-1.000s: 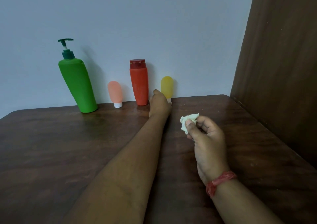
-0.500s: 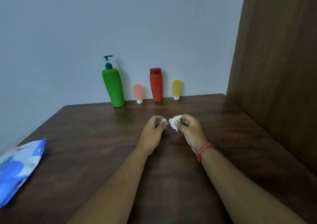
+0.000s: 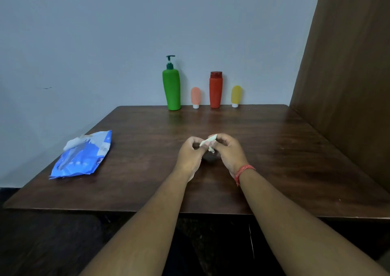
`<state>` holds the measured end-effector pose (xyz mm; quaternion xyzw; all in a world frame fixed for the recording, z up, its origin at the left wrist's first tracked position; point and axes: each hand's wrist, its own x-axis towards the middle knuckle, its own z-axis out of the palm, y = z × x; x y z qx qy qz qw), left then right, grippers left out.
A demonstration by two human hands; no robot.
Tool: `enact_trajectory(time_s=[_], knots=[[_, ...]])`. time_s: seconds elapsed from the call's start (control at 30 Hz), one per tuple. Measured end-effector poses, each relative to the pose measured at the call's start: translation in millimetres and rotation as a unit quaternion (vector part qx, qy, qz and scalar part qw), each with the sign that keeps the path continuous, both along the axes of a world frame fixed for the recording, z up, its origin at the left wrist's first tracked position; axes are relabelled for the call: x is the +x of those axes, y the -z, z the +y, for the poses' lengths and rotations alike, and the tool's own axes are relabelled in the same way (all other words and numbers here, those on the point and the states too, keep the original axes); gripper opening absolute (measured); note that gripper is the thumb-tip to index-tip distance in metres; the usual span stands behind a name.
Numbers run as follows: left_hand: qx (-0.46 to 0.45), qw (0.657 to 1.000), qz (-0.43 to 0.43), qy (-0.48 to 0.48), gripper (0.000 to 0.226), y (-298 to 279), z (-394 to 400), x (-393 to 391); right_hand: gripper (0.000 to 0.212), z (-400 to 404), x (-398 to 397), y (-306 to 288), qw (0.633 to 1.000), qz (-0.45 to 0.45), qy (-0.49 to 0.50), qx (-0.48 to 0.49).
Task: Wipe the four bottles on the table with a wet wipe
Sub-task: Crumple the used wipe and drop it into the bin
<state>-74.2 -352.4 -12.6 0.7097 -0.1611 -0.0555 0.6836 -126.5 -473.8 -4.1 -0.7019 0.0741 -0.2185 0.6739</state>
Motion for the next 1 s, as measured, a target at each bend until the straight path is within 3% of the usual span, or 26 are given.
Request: enact_trajectory(time_s=[0.1, 0.23, 0.6, 0.73, 1.0], knots=[[0.001, 1.0, 0.011, -0.018, 0.014, 1.1, -3.4, 11.5, 0.016, -0.9, 8.9, -0.1, 1.0, 0.005, -0.001, 0.027], [-0.005, 1.0, 0.008, -0.029, 0.017, -3.8, -14.1, 43.2, 0.014, -8.2, 40.8, -0.3, 0.999, -0.003, 0.034, -0.007], [0.02, 0.998, 0.022, -0.048, 0.014, -8.9, -57.7, 196.8, 0.014, -60.8, 202.0, -3.9, 0.999, 0.03, 0.039, 0.016], [0.049, 0.994, 0.07, -0.064, 0.014, -11.5, -66.2, 193.4, 0.013, -63.2, 208.1, -2.3, 0.996, 0.071, 0.025, 0.04], [0.073, 0.956, 0.278, -0.054, 0.007, -44.8, -35.4, 124.9, 0.026, -27.2, 137.2, -28.1, 0.97, 0.222, 0.015, 0.095]])
